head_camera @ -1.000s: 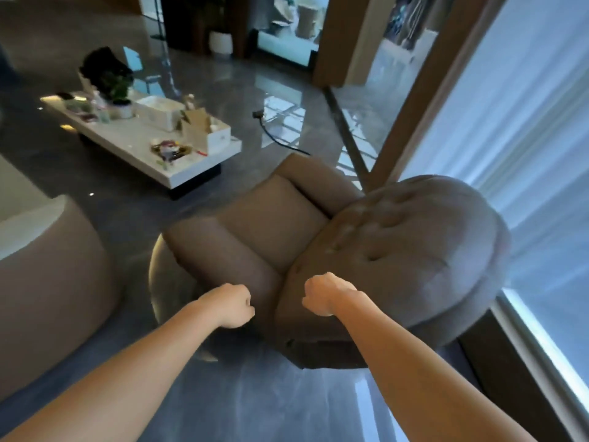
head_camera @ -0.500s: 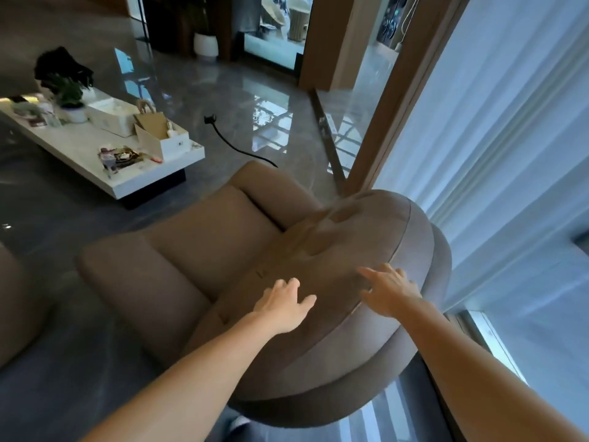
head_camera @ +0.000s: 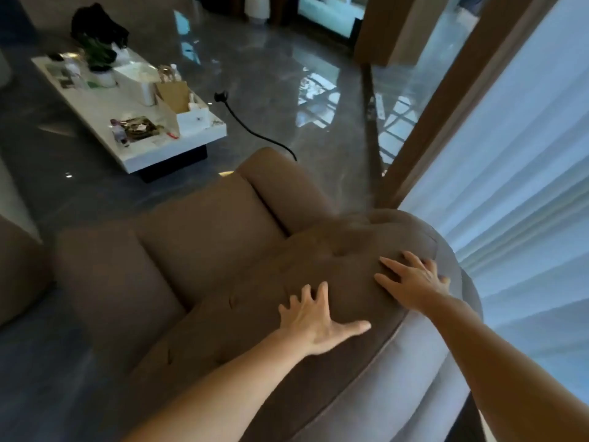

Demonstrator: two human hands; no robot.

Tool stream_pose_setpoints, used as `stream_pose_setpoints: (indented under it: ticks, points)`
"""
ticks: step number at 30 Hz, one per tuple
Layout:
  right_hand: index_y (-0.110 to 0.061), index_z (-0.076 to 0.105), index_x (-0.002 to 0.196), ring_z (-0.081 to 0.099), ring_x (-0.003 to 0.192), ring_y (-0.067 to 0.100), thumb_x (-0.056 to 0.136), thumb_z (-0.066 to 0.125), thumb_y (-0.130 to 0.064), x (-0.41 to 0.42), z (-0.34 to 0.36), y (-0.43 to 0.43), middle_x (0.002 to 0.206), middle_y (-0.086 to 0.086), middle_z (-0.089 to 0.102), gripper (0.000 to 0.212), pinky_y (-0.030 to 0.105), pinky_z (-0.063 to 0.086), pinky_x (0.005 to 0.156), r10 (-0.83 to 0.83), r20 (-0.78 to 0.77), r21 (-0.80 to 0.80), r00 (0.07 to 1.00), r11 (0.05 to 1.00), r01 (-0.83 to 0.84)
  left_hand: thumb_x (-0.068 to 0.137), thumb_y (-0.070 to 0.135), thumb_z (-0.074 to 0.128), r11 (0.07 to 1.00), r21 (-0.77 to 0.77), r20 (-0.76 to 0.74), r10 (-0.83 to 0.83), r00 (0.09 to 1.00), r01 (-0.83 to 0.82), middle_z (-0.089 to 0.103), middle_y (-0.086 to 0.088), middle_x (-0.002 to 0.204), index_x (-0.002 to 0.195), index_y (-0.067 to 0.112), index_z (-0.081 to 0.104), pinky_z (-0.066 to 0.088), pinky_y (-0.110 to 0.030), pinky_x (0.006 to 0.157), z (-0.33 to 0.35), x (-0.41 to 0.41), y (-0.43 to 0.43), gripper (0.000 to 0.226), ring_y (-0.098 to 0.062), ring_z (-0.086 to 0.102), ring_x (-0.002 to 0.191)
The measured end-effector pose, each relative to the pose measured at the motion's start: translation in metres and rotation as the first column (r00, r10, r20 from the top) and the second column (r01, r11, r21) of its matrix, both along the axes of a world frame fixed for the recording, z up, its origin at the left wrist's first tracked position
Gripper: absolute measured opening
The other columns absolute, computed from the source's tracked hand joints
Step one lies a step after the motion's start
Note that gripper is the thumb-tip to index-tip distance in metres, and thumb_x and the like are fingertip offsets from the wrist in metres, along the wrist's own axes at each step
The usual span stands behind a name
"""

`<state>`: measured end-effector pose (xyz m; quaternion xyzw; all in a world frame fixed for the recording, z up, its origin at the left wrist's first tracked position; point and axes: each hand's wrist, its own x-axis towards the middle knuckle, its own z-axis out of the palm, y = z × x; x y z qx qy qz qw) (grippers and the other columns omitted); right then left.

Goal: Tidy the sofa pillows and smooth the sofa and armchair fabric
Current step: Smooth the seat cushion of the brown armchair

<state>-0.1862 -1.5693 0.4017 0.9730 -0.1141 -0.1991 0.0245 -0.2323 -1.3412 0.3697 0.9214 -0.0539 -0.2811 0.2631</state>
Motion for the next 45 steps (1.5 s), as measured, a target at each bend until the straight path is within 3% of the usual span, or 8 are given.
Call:
stream_pose_setpoints:
  ticks: [2, 5, 8, 12, 17, 28, 37, 45]
  points:
    - [-0.068, 0.018, 0.138, 0.001, 0.147, 0.034, 0.077, 0.014, -0.085, 0.038, -0.013, -0.016, 0.163, -0.010, 0.008, 0.063, 0.069, 0.011, 0.111, 0.067, -0.030, -0.028, 0.997, 0.997, -0.067, 0.041, 0.106, 0.027, 0.999, -0.007, 0.005, 0.048, 0.999, -0.048, 0.015, -0.009, 0.160, 0.152, 0.034, 0.008, 0.020, -0.059, 0.112, -0.008, 0.009, -0.012, 0.134, -0.038, 0.023, 0.141]
    - [-0.066, 0.021, 0.138, 0.001, 0.149, 0.029, 0.079, 0.009, -0.081, 0.091, -0.026, -0.014, 0.163, -0.013, 0.012, 0.063, 0.068, 0.003, 0.110, 0.322, -0.123, -0.049, 0.939, 0.943, -0.330, 0.048, 0.104, 0.019, 0.987, 0.017, -0.030, 0.158, 0.987, -0.157, 0.024, -0.005, 0.158, 0.151, 0.039, 0.012, 0.024, -0.053, 0.111, -0.015, 0.017, -0.023, 0.122, -0.034, 0.028, 0.139]
    - [-0.049, 0.041, 0.139, 0.020, 0.146, 0.019, 0.081, 0.011, -0.076, 0.111, -0.047, 0.010, 0.154, -0.015, 0.038, 0.071, 0.065, 0.000, 0.111, 0.586, -0.190, 0.058, 0.788, 0.808, -0.587, 0.061, 0.098, 0.009, 0.961, 0.106, -0.023, 0.260, 0.965, -0.256, 0.042, -0.006, 0.148, 0.148, 0.034, 0.028, 0.031, -0.047, 0.106, -0.025, 0.016, -0.024, 0.109, -0.031, 0.037, 0.133]
    - [-0.031, 0.052, 0.130, 0.045, 0.131, 0.023, 0.081, 0.018, -0.077, 0.106, -0.053, 0.013, 0.137, 0.001, 0.057, 0.075, 0.063, 0.007, 0.114, 0.658, -0.175, 0.146, 0.732, 0.753, -0.641, 0.076, 0.083, 0.011, 0.920, 0.225, -0.117, 0.351, 0.929, -0.320, 0.052, 0.000, 0.141, 0.137, 0.029, 0.048, 0.030, -0.050, 0.102, -0.029, 0.019, -0.030, 0.090, -0.032, 0.034, 0.133]
    - [-0.024, 0.045, 0.140, 0.035, 0.138, 0.025, 0.084, 0.019, -0.076, 0.082, -0.051, -0.006, 0.144, 0.004, 0.050, 0.081, 0.060, 0.005, 0.116, 0.660, -0.174, 0.162, 0.731, 0.751, -0.640, 0.077, 0.081, 0.012, 0.895, 0.293, -0.128, 0.385, 0.914, -0.336, 0.054, 0.000, 0.137, 0.129, 0.024, 0.058, 0.025, -0.053, 0.103, -0.034, 0.006, -0.048, 0.090, -0.034, 0.028, 0.135]
    - [-0.021, 0.047, 0.139, 0.037, 0.136, 0.024, 0.086, 0.018, -0.074, 0.034, -0.052, 0.004, 0.142, 0.004, 0.051, 0.081, 0.056, 0.006, 0.117, 0.609, -0.126, 0.119, 0.783, 0.793, -0.597, 0.082, 0.076, 0.015, 0.908, 0.268, -0.064, 0.350, 0.935, -0.322, 0.058, 0.002, 0.128, 0.117, 0.026, 0.062, 0.027, -0.049, 0.101, -0.041, -0.029, -0.033, 0.077, -0.032, 0.030, 0.128]
    - [-0.023, 0.046, 0.140, 0.035, 0.139, 0.021, 0.085, 0.020, -0.074, -0.018, -0.055, 0.064, 0.145, 0.002, 0.049, 0.080, 0.054, 0.005, 0.118, 0.455, -0.119, 0.095, 0.882, 0.890, -0.446, 0.088, 0.067, 0.014, 0.955, 0.206, 0.021, 0.215, 0.976, -0.215, 0.060, 0.002, 0.119, 0.109, 0.023, 0.062, 0.030, -0.048, 0.099, -0.049, -0.061, 0.039, 0.069, -0.031, 0.032, 0.123]
    - [-0.024, 0.053, 0.124, 0.040, 0.130, 0.023, 0.081, 0.017, -0.075, -0.047, -0.057, 0.148, 0.134, 0.001, 0.054, 0.075, 0.054, 0.018, 0.110, 0.350, -0.112, 0.073, 0.930, 0.936, -0.344, 0.091, 0.062, 0.024, 0.970, 0.220, -0.022, 0.115, 0.993, -0.107, 0.061, 0.000, 0.124, 0.112, 0.019, 0.062, 0.026, -0.051, 0.103, -0.041, -0.053, 0.130, 0.061, -0.033, 0.029, 0.130]
